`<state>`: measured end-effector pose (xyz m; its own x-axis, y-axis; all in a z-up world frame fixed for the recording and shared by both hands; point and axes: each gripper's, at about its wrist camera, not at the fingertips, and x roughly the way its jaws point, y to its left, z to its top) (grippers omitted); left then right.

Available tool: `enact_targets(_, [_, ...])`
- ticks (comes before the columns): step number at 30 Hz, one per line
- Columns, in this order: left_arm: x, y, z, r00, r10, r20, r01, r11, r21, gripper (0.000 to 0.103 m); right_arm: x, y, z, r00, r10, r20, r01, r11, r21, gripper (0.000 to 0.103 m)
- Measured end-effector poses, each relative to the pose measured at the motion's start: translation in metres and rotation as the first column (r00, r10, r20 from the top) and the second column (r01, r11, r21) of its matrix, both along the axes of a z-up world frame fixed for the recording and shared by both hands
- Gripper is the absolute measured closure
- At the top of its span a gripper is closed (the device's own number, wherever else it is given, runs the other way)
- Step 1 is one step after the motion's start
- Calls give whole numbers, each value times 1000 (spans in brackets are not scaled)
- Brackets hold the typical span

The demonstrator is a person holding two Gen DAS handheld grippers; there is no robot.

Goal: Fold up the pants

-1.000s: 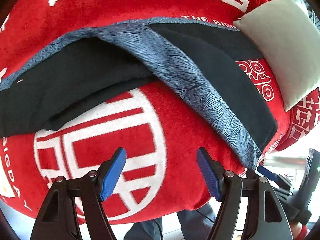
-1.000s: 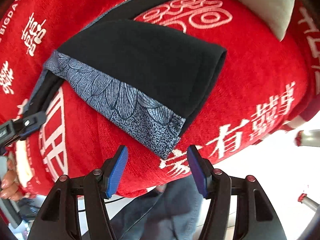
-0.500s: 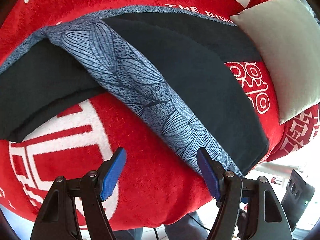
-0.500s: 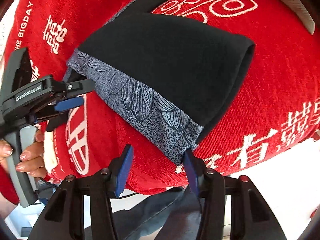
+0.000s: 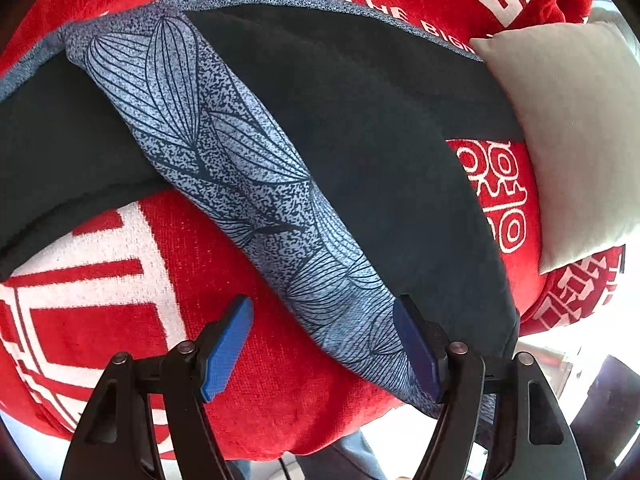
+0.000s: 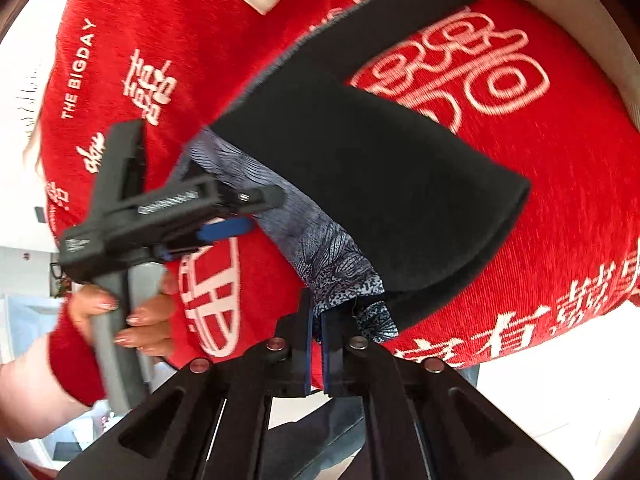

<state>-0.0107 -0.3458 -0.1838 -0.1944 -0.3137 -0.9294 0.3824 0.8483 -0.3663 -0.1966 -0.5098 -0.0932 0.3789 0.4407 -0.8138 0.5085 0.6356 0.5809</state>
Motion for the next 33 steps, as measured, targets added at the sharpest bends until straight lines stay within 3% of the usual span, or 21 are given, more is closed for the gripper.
enact_targets(2, [1,-1,-1,1000,10,-18,-10,1000,-10,54,2,-3,2,1000,9,-1,-9,1000,14,100])
enact_targets(3, [2,-3,-3,999,9,-31,-9,1000,-11,59,3,-5,1,1000,15,-7,-15,1000,19,100])
enact_targets(5, [3,-11,-5,999,6,-35,-6,1000,-20,89,3,-6,-3,999,24,-29,-23,999,31,100])
enact_targets(9, [3,-15,7,1000,-10,-29,8,997,-70,91,5,-13,-3,999,21,-40,-18,998,64,100])
enact_targets(13, [9,-22,33,1000,-18,-3,18,995,-103,91,20,-33,19,1000,21,6,-21,998,61,100])
enact_targets(23, [66,-75,81,997,27,74,-14,985,-174,91,97,-121,76,989,68,129,-59,995,-75,100])
enact_targets(28, [104,-113,75,993,41,111,-20,983,-183,91,149,-177,67,990,75,123,-59,990,-126,100])
enact_targets(33, [138,-144,54,986,60,155,-36,987,-155,91,208,-215,35,990,129,53,-115,970,-212,100])
